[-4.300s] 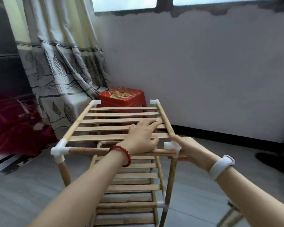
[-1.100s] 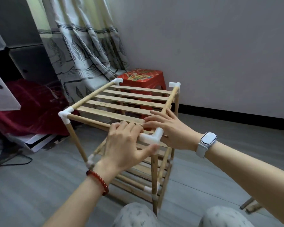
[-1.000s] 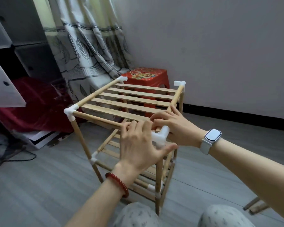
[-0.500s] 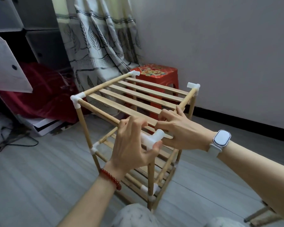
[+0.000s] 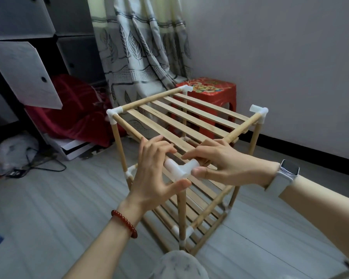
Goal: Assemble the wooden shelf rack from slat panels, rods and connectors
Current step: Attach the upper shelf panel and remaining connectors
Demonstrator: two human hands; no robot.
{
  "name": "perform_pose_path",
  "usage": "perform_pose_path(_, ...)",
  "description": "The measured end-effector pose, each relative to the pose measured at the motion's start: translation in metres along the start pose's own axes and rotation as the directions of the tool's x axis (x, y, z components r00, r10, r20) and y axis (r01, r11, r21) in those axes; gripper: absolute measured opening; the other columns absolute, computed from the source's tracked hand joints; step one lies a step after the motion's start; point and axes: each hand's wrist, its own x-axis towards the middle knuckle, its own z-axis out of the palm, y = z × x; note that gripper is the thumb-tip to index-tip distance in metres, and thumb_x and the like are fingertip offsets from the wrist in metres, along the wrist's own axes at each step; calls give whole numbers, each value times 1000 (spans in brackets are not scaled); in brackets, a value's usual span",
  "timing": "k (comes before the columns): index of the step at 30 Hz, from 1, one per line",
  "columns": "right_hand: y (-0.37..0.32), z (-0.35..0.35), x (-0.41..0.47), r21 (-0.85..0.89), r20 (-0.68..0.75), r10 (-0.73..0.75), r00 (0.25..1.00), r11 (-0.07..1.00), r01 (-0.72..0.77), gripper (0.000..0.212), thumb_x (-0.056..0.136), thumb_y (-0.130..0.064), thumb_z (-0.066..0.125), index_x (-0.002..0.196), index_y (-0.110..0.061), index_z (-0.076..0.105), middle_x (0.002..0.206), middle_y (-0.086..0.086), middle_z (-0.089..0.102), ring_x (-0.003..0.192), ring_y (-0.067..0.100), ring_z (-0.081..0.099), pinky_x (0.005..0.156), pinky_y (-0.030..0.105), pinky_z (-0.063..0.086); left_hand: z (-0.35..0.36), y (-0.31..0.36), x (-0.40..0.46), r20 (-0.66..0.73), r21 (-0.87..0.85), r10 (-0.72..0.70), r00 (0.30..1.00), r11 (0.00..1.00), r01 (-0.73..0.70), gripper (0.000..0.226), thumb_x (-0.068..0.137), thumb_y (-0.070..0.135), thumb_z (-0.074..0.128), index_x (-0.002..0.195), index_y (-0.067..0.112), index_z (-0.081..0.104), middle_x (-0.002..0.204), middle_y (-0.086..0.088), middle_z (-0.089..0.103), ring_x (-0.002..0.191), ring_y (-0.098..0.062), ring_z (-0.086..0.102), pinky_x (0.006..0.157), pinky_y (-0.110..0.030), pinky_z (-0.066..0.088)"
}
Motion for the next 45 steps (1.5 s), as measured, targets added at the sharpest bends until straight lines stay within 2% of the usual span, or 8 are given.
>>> perform_pose_path(6,-1,-8,8,89,204,93,975,990,-113,62,77,-71,39,107,-22,62,105,-3,52,108,10,30,97,34,21,-1,0,6,-25,103,144,989,985,-140,37,79,47,51,80,11,60,81,12,47,87,-7,47,106,-43,30)
perform_pose_path(10,-3,-22,17,213,320,242,916,924,-319,68,79,-78,30,100,-24,65,113,7,55,107,18,45,93,29,35,-6,1,7,36,58,152,988,986,-154,31,80,43,54,92,14,57,80,5,57,85,-11,49,98,-34,33)
perform_pose_path(13,-5,-15,19,243,246,316,916,895,-374,51,91,-64,28,83,-33,67,106,1,54,109,20,42,105,44,30,-2,6,-1,-5,16,207,978,978,-207,23,84,30,54,103,18,51,88,-2,63,90,-10,51,94,-33,37)
perform_pose_path(17,-8,-26,18,304,29,344,938,891,-336,47,100,-37,31,72,-28,68,82,-8,55,92,13,47,95,32,33,-1,9,-1,-5,53,282,959,958,-281,23,85,23,53,105,13,59,84,-1,64,86,-12,55,90,-35,40)
perform_pose_path(22,-7,-26,10,257,125,299,946,911,-322,34,99,-37,37,82,-30,66,98,-7,48,111,15,37,105,45,25,-2,15,2,47,102,279,959,954,-282,23,87,26,53,102,11,60,82,-1,62,82,-15,56,85,-38,40)
perform_pose_path(28,-4,-19,-2,162,110,87,990,981,-104,17,93,-38,55,104,-28,60,100,-18,46,102,0,26,96,30,19,-2,14,-3,41,168,227,973,958,-231,23,89,32,49,92,11,57,77,-1,56,78,-14,49,83,-35,40)
perform_pose_path(38,3,7,-1,18,-189,-40,981,999,45,35,82,-48,60,100,-18,63,83,-24,45,97,-10,30,89,26,14,-4,2,4,45,83,7,999,997,-10,45,75,49,51,95,8,52,93,1,49,97,-13,45,112,-31,23)
perform_pose_path(45,4,8,7,46,-240,-15,971,999,27,28,80,-42,68,95,-19,61,79,-18,49,95,-6,33,90,26,14,-1,-7,7,37,143,42,998,989,-47,35,76,47,47,84,13,47,84,4,41,88,-12,40,108,-37,24)
